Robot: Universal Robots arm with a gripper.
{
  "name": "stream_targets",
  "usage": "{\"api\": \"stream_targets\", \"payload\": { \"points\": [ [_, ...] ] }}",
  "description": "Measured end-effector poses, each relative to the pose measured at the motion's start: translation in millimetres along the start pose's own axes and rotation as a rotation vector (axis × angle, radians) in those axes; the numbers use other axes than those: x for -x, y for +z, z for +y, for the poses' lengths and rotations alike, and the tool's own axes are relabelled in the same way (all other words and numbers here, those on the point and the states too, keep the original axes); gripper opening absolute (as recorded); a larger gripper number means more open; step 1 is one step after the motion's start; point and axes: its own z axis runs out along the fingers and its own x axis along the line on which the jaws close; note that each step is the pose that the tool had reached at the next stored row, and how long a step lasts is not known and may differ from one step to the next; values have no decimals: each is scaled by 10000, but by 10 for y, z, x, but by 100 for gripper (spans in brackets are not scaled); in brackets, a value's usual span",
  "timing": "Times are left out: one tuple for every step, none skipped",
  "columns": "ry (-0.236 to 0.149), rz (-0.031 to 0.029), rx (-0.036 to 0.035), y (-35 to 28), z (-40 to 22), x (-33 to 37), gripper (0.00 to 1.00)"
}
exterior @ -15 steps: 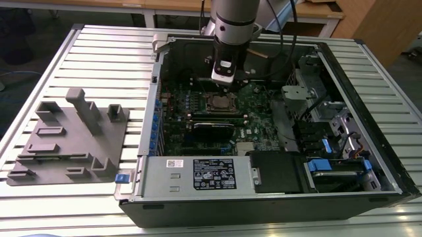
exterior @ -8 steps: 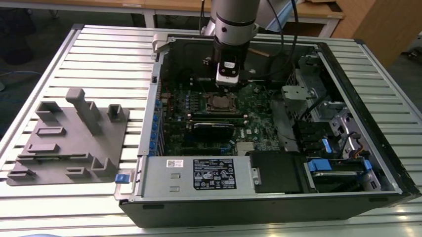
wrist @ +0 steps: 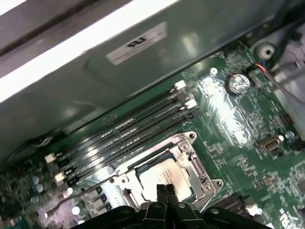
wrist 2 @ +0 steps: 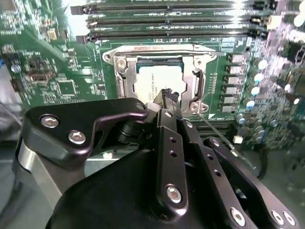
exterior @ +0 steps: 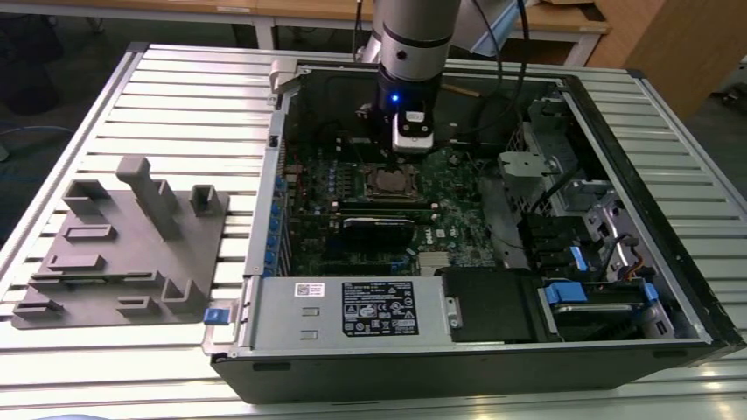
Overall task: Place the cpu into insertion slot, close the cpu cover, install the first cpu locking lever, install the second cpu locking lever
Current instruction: 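Close the cpu cover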
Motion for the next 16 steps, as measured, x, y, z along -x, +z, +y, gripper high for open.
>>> {"api": "stream_targets", "payload": {
  "points": [
    [-181,6,-2,1,0,0,11],
    [-360,12,-4,3,0,0,11],
    [-539,18,-6,4,0,0,11],
    [-720,24,-9,6,0,0,11],
    [-898,31,-12,7,0,0,11],
    [-1090,38,-14,8,0,0,11],
    [-1269,44,-16,9,0,0,11],
    [-1450,50,-18,10,-1,0,11],
    [-1629,56,-20,12,0,0,11],
    [-1808,63,-22,13,0,0,11],
    [-1989,69,-25,14,-1,0,11],
    [-2167,75,-27,15,-1,0,11],
    [-2365,82,-29,17,0,0,11],
    [-2544,88,-32,18,-1,0,11],
    [-2724,95,-36,18,-1,0,11],
    [-2903,101,-37,18,-1,0,11]
  ]
}}
